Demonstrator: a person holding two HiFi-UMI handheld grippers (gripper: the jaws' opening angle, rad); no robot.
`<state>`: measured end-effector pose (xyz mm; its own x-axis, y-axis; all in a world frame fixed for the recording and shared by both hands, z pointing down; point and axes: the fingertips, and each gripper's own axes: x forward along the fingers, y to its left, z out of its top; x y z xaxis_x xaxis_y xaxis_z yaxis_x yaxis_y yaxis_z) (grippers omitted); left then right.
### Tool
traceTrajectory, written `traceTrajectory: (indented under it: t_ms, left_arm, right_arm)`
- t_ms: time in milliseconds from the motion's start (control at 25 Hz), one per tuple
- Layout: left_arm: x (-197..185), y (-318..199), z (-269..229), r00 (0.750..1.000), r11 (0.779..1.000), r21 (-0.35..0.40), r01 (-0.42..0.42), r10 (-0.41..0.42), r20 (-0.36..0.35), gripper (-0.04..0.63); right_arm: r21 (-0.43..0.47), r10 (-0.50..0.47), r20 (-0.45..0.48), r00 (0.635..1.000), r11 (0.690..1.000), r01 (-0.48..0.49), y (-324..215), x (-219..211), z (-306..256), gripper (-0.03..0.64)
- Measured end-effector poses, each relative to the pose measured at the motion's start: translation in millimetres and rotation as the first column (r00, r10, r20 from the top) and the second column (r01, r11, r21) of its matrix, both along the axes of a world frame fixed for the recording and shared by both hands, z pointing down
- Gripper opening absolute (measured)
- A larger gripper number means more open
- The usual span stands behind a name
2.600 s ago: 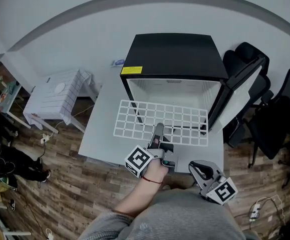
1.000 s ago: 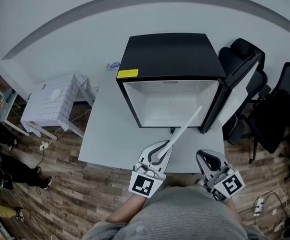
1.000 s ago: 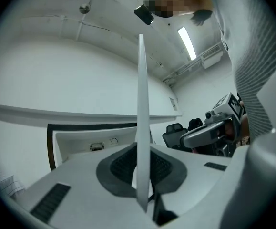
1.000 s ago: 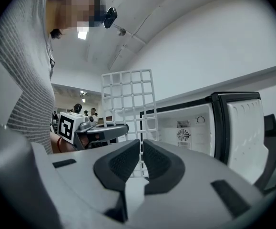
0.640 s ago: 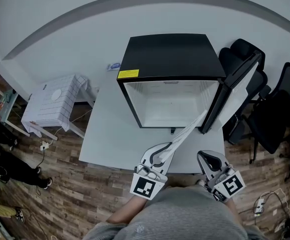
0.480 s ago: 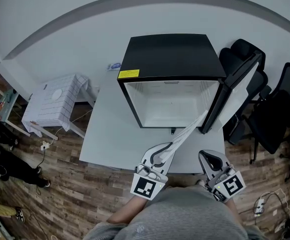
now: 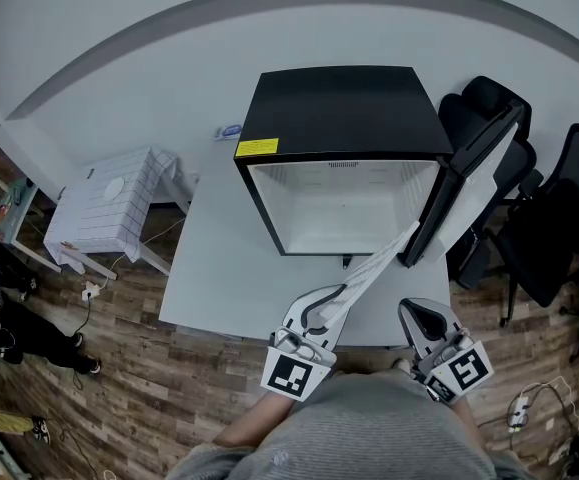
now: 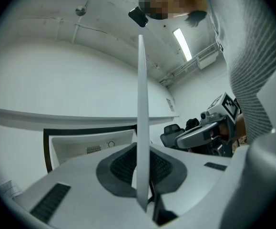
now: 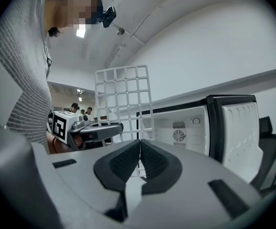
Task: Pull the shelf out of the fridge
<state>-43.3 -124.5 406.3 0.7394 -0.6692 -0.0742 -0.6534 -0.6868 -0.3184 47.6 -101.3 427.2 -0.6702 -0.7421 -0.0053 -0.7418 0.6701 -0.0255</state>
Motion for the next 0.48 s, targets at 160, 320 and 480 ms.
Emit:
traceTrajectory:
  t_ms: [160,320,480]
  left_arm:
    - [0.5,-2.2,-0.8,1.0,1.0,0.0,-0.005,0.005,0.001,0.032]
    - [1.7,-3.9,-1.6,1.0,1.0,0.004,-0.01,0.01,-0.005,0.032]
    - [2.2,-6.2,-0.7,1.0,1.0,-0.001,-0.012,0.012,0.001,0.032]
  right_arm:
    - [-0.001,-0.012,-0.003,1.0,1.0,0.012,-0.4,-1.4,-0.2,0.012]
    - [0.0,-0.01,-0.004,1.0,1.0,0.01,-2.3,-0.8,0.0,0.012]
    - [-0.002,-0.01,-0.006,1.0,1.0,0.01,-5.1,-0.8,0.1,0.012]
